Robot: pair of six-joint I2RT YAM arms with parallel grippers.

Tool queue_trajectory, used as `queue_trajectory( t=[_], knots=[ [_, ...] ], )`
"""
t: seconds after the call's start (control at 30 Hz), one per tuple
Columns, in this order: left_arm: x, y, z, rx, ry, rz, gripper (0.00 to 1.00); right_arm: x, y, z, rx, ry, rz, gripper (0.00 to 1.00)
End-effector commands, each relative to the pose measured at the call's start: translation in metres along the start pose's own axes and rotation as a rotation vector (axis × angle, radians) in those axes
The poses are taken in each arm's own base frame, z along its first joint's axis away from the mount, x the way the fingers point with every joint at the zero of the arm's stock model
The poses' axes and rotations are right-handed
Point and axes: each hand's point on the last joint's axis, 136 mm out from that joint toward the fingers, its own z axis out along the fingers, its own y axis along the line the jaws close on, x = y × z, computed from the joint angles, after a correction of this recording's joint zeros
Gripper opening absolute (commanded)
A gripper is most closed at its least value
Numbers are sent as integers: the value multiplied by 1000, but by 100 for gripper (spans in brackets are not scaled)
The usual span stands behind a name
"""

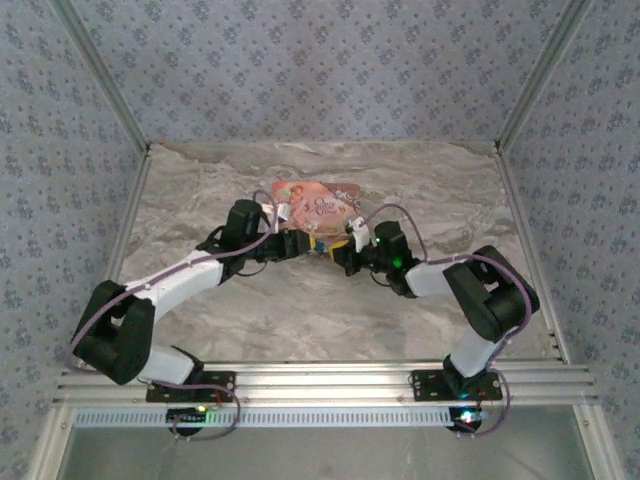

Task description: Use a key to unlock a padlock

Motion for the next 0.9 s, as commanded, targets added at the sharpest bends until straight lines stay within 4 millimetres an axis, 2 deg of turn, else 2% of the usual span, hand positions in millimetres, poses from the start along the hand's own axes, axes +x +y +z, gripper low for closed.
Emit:
queue_trajectory(
  t=[0.0,0.13,0.23,0.37,0.57,0.73,0.87],
  knots=[
    [5,10,-5,-34,-3,-4,39,-8,7,3,-18,-46,-10,0],
    [10,25,-3,-62,-6,-44,48,-1,8,6,-19,-28,-3,0],
    [13,36,0,-70,-19,-73,48,5,8,9,-20,-15,15,0],
    [5,45,-1,-79,-63,-83,48,12,8,12,-15,-7,32,0],
    [-26,36,-17,-93,-142,-11,51,16,7,14,-8,0,42,0],
    [-64,28,-31,-104,-214,47,51,17,6,15,-6,2,50,0],
    [-87,28,-31,-134,-236,117,52,17,5,16,-3,2,58,0]
  ],
)
